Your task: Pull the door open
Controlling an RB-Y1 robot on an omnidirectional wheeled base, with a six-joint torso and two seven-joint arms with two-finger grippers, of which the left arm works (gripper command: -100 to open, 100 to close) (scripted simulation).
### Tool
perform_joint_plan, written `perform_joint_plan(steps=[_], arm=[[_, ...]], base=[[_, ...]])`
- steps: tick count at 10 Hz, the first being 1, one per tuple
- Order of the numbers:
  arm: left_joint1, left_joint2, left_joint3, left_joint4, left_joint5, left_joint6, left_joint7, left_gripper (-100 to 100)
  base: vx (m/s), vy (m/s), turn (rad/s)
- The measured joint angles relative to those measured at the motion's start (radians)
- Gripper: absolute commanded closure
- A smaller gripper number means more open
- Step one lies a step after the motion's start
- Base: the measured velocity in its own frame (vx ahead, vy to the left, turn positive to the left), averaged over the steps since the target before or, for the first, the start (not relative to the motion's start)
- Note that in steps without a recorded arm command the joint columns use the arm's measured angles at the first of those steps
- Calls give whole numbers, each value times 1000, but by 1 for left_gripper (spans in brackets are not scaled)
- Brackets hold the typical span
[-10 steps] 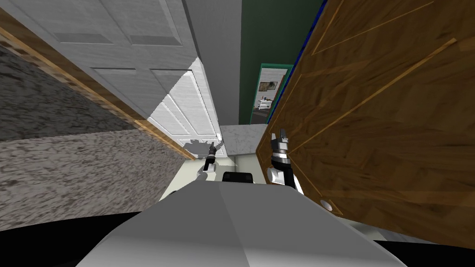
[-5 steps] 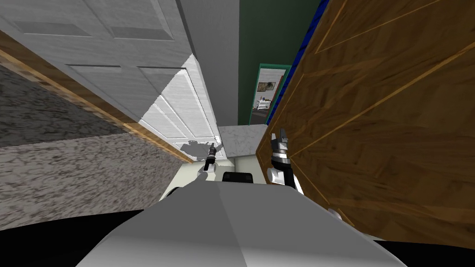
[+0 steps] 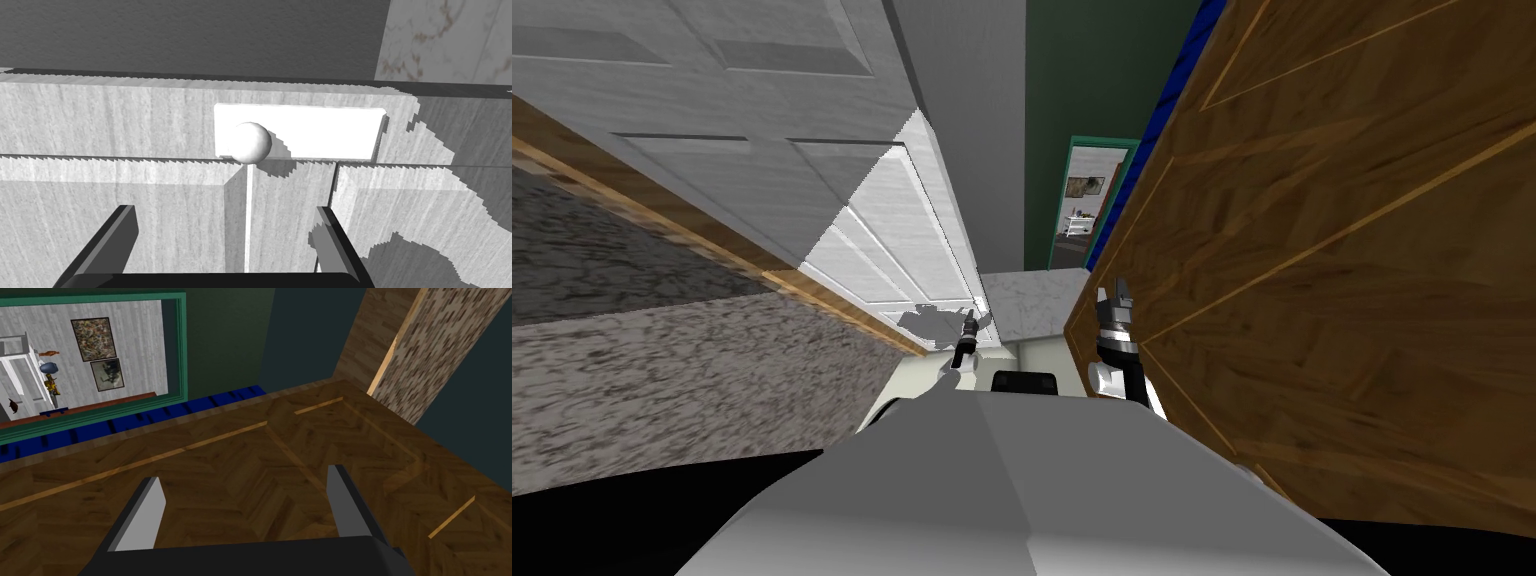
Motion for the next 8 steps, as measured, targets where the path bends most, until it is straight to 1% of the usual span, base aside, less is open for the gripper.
perform_joint_plan(steps=[1,2,3,4,5,6,7,8], arm=[[-8,1,1,15,2,-1,0,-100],[-21,1,1,42,4,-8,1,-100],[-22,1,1,46,5,-10,1,-100],[-24,16,6,68,9,-22,12,-100],[-15,27,8,77,11,-37,25,-100],[-12,39,13,84,16,-43,36,-100],[2,52,19,59,21,-30,43,-100],[7,72,23,70,25,-34,59,-100]], base=[[60,19,-34],[26,9,-8],[120,2,-159],[193,-28,-144],[206,-45,-109],[228,-23,-103],[227,-7,-148],[97,2,-12]])
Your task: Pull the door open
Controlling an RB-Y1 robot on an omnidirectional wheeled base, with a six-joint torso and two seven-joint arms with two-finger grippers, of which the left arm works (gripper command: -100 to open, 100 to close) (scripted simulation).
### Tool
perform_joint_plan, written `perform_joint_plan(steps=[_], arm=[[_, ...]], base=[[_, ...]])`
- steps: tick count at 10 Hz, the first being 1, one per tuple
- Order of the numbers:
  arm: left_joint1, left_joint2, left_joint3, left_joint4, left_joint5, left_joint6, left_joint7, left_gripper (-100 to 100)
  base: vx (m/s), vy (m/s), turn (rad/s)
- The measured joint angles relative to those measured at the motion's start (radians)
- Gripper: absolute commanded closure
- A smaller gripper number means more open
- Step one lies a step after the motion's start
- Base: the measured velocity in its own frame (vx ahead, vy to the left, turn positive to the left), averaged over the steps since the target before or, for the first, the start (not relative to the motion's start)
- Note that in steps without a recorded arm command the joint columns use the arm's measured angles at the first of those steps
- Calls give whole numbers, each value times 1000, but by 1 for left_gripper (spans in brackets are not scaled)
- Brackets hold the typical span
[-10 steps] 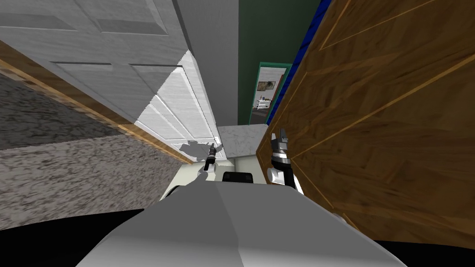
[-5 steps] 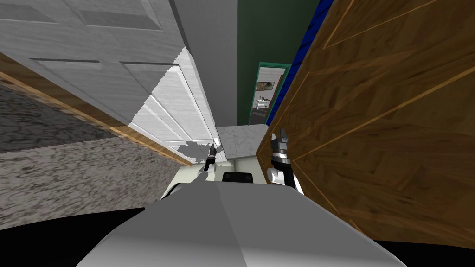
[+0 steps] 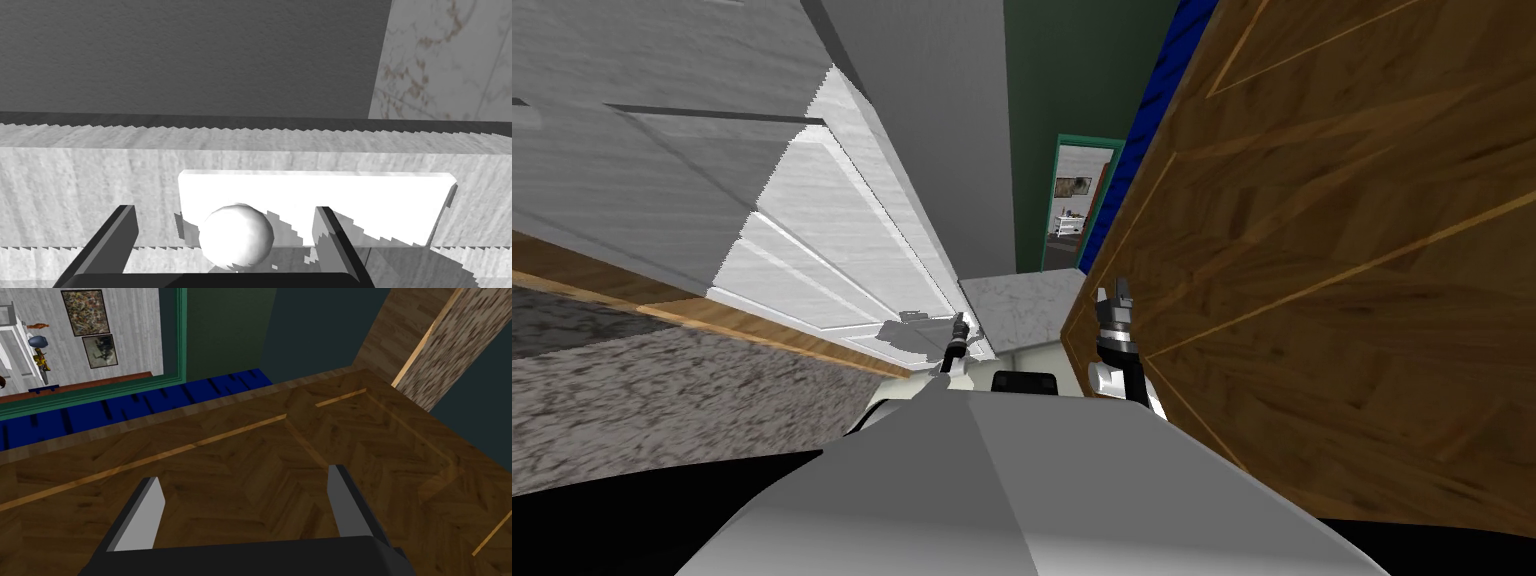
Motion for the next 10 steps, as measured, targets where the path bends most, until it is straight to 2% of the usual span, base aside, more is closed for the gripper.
perform_joint_plan(steps=[1,7,10], arm=[[0,2,0,2,0,-5,5,100],[0,-1,-2,1,-1,2,-1,100],[6,25,-24,0,-14,-12,34,100]], base=[[-18,-4,24],[-33,4,-20],[-211,57,-162]])
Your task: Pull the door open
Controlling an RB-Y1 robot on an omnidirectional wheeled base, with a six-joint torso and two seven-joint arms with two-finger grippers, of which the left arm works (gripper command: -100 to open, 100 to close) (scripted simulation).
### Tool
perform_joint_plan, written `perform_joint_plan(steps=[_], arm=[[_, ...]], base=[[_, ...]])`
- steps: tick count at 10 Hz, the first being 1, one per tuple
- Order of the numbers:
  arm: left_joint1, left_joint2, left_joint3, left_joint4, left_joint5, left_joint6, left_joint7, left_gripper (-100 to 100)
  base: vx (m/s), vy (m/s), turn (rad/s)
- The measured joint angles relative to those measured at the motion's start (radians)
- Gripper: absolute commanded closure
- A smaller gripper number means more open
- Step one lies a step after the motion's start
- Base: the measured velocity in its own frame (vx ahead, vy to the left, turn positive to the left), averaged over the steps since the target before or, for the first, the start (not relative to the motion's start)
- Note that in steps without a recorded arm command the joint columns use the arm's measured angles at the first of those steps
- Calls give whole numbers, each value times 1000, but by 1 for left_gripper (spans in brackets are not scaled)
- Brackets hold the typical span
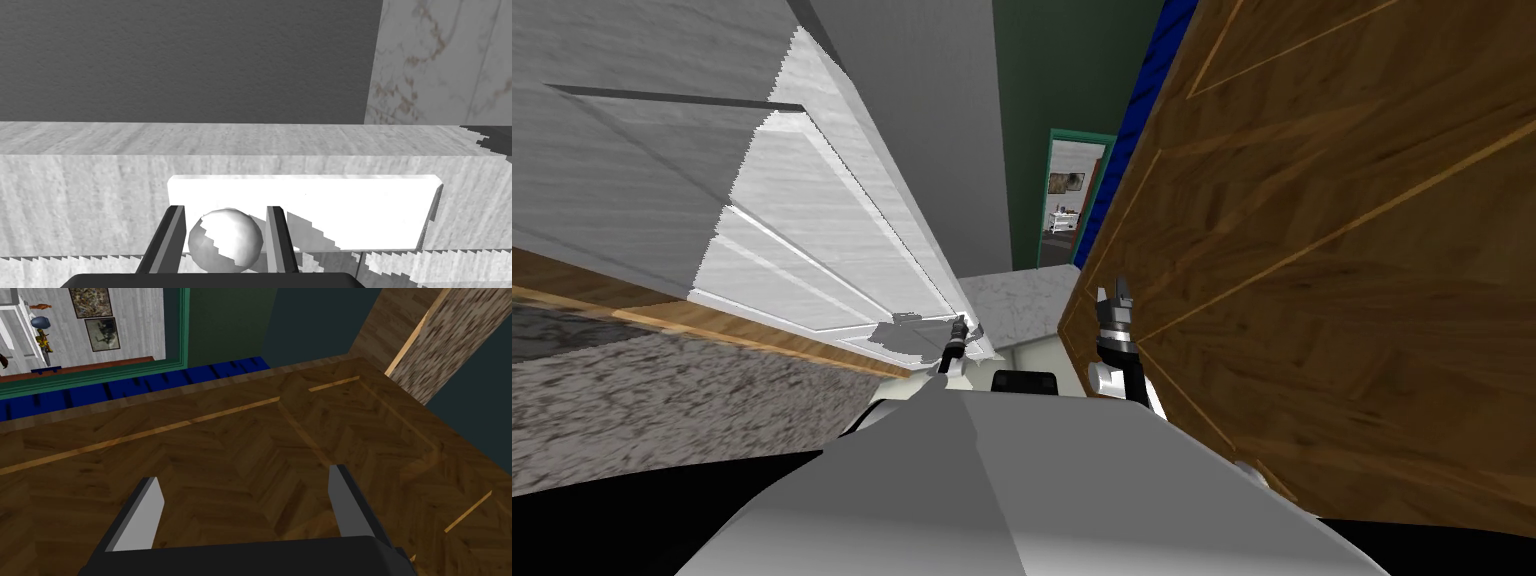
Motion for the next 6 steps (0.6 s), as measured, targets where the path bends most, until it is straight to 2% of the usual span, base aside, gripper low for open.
perform_joint_plan(steps=[3,6], arm=[[19,24,-37,4,-20,-16,48,100],[27,51,-71,3,-39,-34,95,100]], base=[[-208,87,-187],[-214,51,-126]])
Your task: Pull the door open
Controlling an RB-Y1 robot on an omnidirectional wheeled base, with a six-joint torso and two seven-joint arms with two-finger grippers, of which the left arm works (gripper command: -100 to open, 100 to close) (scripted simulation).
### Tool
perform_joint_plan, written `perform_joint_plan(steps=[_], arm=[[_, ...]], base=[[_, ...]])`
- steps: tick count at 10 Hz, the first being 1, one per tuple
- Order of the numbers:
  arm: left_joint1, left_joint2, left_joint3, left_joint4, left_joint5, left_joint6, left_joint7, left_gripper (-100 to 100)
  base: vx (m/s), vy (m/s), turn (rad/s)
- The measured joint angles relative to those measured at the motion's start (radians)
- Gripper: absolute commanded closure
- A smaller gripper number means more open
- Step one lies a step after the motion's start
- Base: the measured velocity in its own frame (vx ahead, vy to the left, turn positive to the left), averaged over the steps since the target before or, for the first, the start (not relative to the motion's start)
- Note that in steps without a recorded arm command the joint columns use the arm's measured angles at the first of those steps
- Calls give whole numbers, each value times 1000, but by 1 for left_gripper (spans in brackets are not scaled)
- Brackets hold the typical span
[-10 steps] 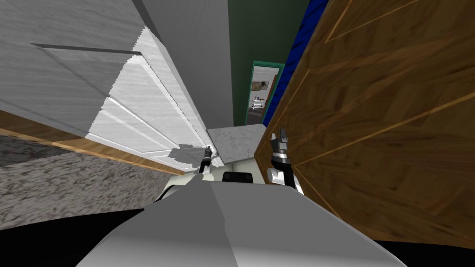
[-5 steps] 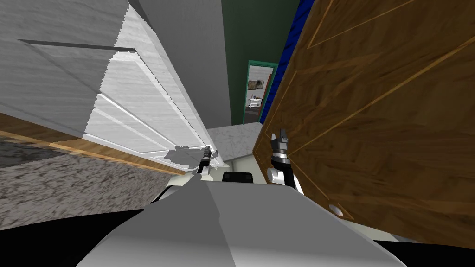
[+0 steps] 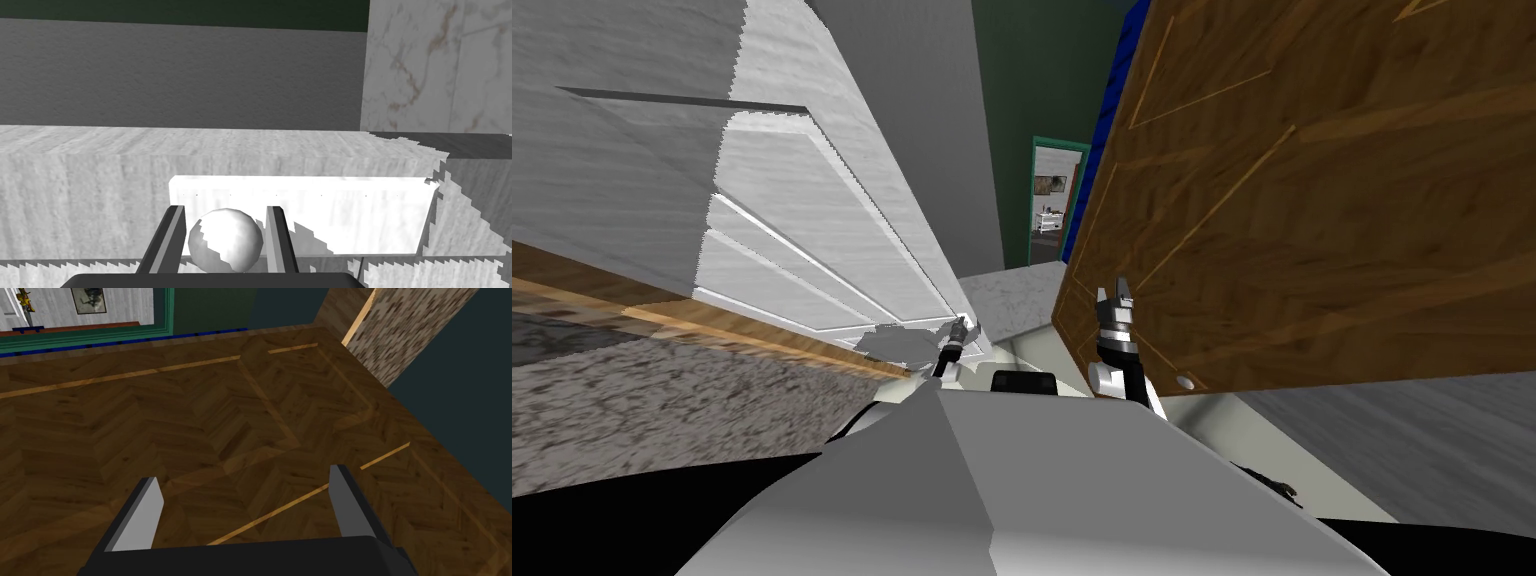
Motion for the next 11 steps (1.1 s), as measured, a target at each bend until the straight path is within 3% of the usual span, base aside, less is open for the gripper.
perform_joint_plan(steps=[3,7,11], arm=[[14,9,-19,-10,-10,-4,20,100],[45,43,-67,-33,-35,-34,70,100],[85,68,-105,-75,-54,-42,102,100]], base=[[-163,31,-78],[-223,59,-102],[-185,43,-52]])
